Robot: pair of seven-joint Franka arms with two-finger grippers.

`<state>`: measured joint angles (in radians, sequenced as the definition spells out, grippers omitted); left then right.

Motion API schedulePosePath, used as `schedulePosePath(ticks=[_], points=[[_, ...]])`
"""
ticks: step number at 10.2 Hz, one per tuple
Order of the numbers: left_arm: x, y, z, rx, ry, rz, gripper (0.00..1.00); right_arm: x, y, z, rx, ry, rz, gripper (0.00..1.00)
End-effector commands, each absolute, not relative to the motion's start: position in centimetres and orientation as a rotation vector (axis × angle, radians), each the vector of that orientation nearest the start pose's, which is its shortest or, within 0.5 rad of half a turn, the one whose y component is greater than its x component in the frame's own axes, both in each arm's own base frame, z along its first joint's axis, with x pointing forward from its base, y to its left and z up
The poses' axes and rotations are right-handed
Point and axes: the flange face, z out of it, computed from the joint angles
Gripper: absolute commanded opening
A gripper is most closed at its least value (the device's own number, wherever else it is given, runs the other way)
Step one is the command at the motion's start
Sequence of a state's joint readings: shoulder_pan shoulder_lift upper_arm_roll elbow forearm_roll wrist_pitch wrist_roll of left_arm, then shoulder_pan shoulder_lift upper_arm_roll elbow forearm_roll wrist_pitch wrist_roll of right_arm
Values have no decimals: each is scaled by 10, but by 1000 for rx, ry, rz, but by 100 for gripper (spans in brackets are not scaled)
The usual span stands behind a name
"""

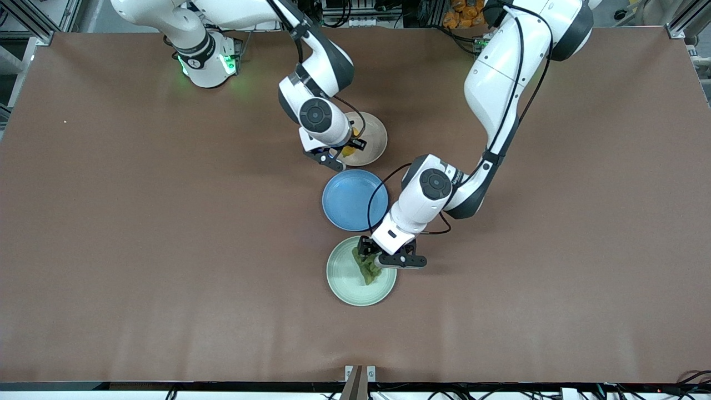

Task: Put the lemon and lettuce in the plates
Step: 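Carry the lettuce onto the pale green plate with the left gripper, then release the lettuce while the right gripper lowers the lemon onto the beige plate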

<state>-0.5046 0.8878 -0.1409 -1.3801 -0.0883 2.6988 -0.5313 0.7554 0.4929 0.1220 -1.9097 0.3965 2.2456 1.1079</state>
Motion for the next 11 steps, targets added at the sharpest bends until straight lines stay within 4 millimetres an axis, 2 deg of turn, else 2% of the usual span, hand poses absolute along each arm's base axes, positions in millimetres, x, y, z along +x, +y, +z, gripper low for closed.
schedulePosePath(ticks=[1,3,4,5,6,7,9,10,11], points=[[645,-416,295,-3416,-52,-480,100,380,485,221,-2922,792,586,1],[658,-373,371,-3347,-96,-462,100,378,485,218,-2926,799,592,99],[662,-348,405,-3326,-132,-441,100,378,486,217,-2926,799,592,100],[667,-312,436,-3289,-179,-406,100,382,483,219,-2920,809,592,100],[668,-279,465,-3256,-211,-376,100,387,487,229,-2909,798,581,100],[662,-259,489,-3234,-184,-322,100,396,488,243,-2894,786,567,100],[656,-220,520,-3191,-102,-282,100,416,487,276,-2901,759,554,100],[646,-208,538,-3179,-81,-243,100,426,483,290,-2950,700,448,100],[638,-184,557,-3158,-119,-200,100,439,476,306,-3008,618,315,100]])
